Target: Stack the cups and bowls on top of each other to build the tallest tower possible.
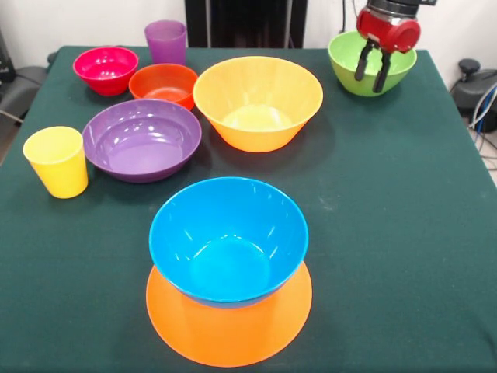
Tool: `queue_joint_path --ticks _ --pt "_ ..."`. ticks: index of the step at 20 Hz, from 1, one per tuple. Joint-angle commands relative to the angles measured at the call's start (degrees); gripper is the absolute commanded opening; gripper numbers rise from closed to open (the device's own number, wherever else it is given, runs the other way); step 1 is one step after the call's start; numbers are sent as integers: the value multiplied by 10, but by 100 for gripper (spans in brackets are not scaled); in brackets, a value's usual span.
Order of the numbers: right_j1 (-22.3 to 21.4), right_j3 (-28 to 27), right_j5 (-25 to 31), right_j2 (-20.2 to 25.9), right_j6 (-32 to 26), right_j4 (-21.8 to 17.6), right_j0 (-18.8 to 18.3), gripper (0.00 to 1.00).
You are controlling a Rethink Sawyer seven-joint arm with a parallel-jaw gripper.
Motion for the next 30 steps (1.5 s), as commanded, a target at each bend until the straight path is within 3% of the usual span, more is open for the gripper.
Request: queue_joint_path --ticks 1,12,22,30 --pt "-2 20 28 32 120 29 -1 100" --pt "10 17 4 41 134 27 -2 100" --pt "-38 14 71 -4 103 68 37 100" --pt "-42 -1 100 -30 86 99 65 100"
